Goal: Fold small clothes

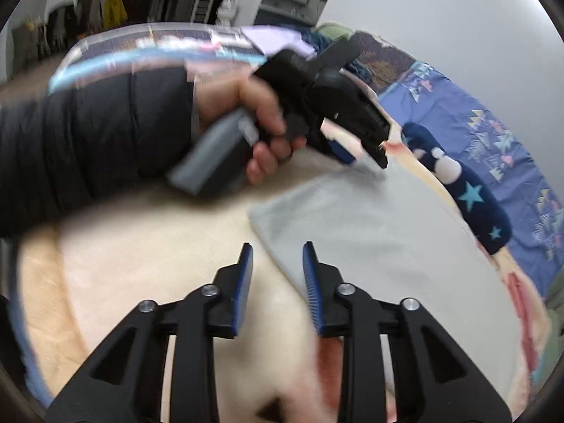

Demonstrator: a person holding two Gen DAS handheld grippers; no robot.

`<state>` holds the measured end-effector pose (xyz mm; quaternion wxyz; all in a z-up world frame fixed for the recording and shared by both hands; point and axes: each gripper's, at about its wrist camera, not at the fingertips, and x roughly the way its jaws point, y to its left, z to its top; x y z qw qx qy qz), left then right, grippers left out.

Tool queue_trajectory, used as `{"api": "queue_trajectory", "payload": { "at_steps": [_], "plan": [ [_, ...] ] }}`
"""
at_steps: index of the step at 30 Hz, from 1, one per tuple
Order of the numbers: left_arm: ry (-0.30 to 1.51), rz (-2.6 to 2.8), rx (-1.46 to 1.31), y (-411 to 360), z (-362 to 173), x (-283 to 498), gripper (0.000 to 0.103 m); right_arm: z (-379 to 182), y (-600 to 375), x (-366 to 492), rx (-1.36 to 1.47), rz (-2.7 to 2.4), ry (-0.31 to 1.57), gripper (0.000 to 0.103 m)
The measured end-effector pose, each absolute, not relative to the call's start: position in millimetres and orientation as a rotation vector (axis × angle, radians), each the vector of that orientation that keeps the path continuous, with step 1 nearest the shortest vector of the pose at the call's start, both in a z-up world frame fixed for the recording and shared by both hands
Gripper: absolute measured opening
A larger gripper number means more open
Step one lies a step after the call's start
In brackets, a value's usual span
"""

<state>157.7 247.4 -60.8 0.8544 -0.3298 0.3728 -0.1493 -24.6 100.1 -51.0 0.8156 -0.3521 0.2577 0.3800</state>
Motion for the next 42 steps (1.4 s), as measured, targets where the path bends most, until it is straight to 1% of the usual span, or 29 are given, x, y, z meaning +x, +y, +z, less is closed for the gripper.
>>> {"api": "queue_trajectory", "payload": {
  "at_steps": [1,3,4,5,6,7,9,12,15,17,18,20,21,23,24,28,30,31,32,34,36,37,38,40,42],
  "plan": [
    [0.796,-0.326,-0.686,245,-59,166,0.048,-58,108,-22,-0.794,0.767,0.550,0.030],
    [0.808,-0.328,-0.687,243,-60,180,0.042,-66,119,-18,-0.834,0.736,0.536,0.032],
    [0.802,-0.323,-0.691,245,-60,184,0.023,-68,125,-15,-0.842,0.721,0.526,0.032],
    [0.783,-0.330,-0.706,248,-58,187,0.009,-68,128,-12,-0.842,0.712,0.519,0.032],
    [0.754,-0.349,-0.731,252,-56,188,0.009,-68,131,-9,-0.832,0.712,0.521,0.028],
    [0.702,-0.365,-0.749,257,-52,186,0.008,-67,132,-6,-0.818,0.714,0.529,0.003],
    [0.655,-0.377,-0.755,260,-53,181,0.008,-61,128,-5,-0.751,0.753,0.548,0.002],
    [0.731,-0.312,-0.752,263,-76,185,0.008,-52,119,-4,-0.705,0.793,0.558,0.003],
    [0.716,-0.302,-0.727,263,-71,185,0.008,-57,120,2,-0.698,0.800,0.598,0.003],
    [0.712,-0.304,-0.735,264,-73,183,0.008,-57,121,-1,-0.705,0.793,0.586,0.003],
    [0.704,-0.311,-0.744,266,-73,181,0.008,-56,121,-4,-0.706,0.799,0.580,0.003],
    [0.694,-0.313,-0.755,268,-73,179,0.009,-53,116,-6,-0.701,0.820,0.580,0.007],
    [0.687,-0.312,-0.763,270,-72,176,0.010,-50,112,-9,-0.692,0.842,0.589,0.011],
    [0.664,-0.298,-0.781,275,-71,172,0.012,-41,96,-9,-0.631,0.900,0.618,0.032],
    [0.654,-0.295,-0.791,277,-71,170,0.013,-36,87,-5,-0.592,0.919,0.629,0.034],
    [0.620,-0.304,-0.838,286,-70,162,0.024,-27,41,33,-0.398,0.838,0.727,0.035],
    [0.641,-0.316,-0.825,283,-69,163,0.027,-27,21,56,-0.297,0.728,0.772,0.035],
    [0.655,-0.323,-0.806,280,-68,163,0.030,-29,13,64,-0.245,0.706,0.797,0.035],
    [0.669,-0.336,-0.782,275,-66,163,0.036,-33,8,71,-0.200,0.694,0.826,0.034],
    [0.705,-0.366,-0.723,263,-63,165,0.043,-50,8,79,-0.179,0.671,0.900,0.035],
    [0.741,-0.368,-0.662,253,-65,169,0.042,-57,12,75,-0.218,0.654,0.878,0.036],
    [0.751,-0.359,-0.640,249,-65,171,0.040,-54,15,72,-0.238,0.651,0.866,0.037],
    [0.750,-0.358,-0.628,247,-64,171,0.032,-50,17,69,-0.250,0.652,0.850,0.037],
    [0.750,-0.374,-0.649,248,-67,172,0.013,-38,28,48,-0.308,0.705,0.779,0.037],
    [0.752,-0.381,-0.679,252,-70,174,0.013,-34,50,21,-0.477,0.762,0.676,0.038]
  ]
}}
